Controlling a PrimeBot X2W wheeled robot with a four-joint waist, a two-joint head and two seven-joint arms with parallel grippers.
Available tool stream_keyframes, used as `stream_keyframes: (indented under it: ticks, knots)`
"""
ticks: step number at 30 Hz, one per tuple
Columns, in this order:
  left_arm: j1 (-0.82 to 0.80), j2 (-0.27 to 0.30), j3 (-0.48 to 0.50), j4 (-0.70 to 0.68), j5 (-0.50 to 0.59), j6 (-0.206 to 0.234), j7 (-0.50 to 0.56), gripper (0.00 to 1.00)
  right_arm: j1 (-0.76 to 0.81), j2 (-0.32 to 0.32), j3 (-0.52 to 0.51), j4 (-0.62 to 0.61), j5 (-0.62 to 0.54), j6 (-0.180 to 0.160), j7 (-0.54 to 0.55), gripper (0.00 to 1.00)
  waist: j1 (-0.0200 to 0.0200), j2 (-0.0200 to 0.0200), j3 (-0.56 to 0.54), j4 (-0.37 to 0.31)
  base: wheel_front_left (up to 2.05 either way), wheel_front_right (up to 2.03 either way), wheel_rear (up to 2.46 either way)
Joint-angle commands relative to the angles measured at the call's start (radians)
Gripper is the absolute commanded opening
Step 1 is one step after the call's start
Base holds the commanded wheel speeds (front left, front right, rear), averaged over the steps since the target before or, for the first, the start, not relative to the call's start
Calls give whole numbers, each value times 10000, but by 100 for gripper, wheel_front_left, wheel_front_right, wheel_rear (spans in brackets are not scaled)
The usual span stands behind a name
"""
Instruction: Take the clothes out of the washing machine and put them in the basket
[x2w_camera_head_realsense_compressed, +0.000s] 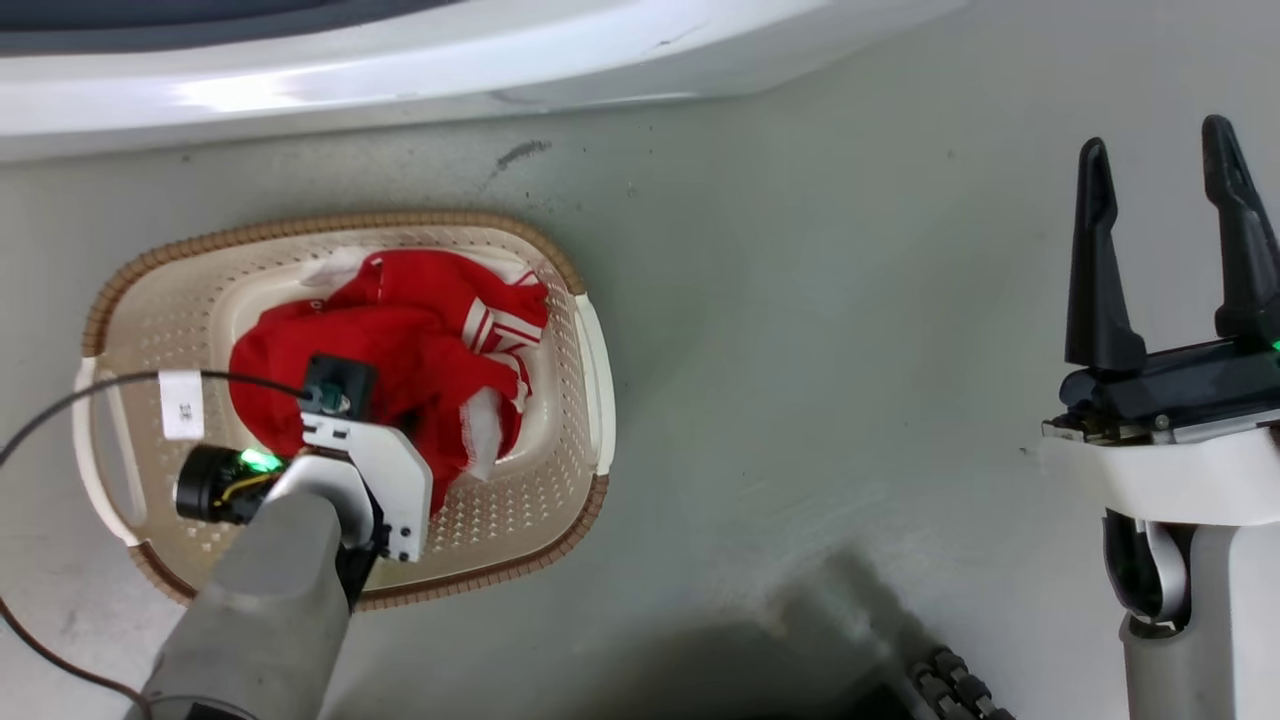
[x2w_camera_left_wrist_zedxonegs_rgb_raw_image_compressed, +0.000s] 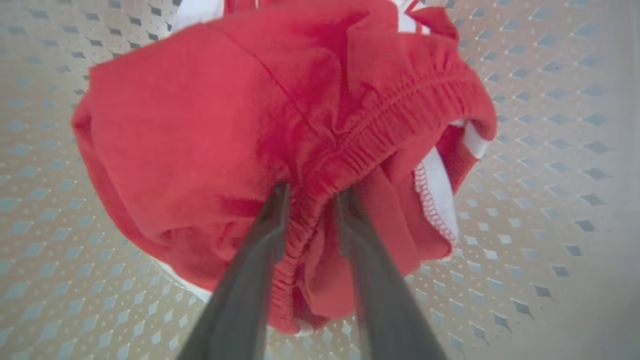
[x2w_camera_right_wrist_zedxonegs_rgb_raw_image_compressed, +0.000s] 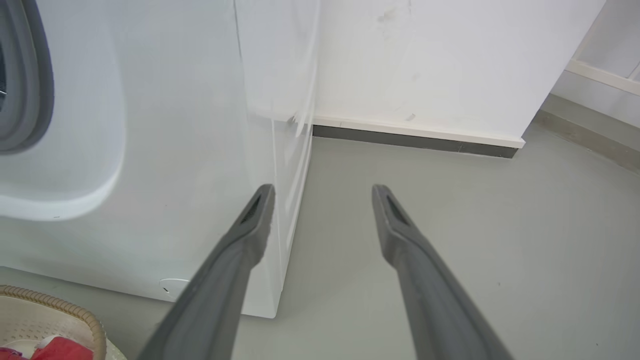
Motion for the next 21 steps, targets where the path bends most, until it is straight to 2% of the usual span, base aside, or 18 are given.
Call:
stream_keyframes:
  ticks: [1, 12, 15, 21]
  knots:
    - [118, -30, -7, 39, -39, -15, -74, 100, 14, 11, 9, 20, -8, -7, -23, 100, -1, 0, -263, 78, 0, 0, 0]
    - [1202, -601, 203, -13, -469, -144, -1049, 100, 890, 6, 132, 544, -455, -7, -23, 100, -1, 0, -2462, 790, 0, 0, 0]
    - [1497, -571, 345, -349, -563, -12, -1143, 100, 1112, 6, 144, 634, -538, -7, -23, 100, -1, 0, -2988, 955, 0, 0, 0]
    - [2489, -206, 1236, -2690, -322, 674, -1147, 100, 1590, 8, 117, 810, -685, -7, -22, 100, -1, 0, -3968, 1289, 0, 0, 0]
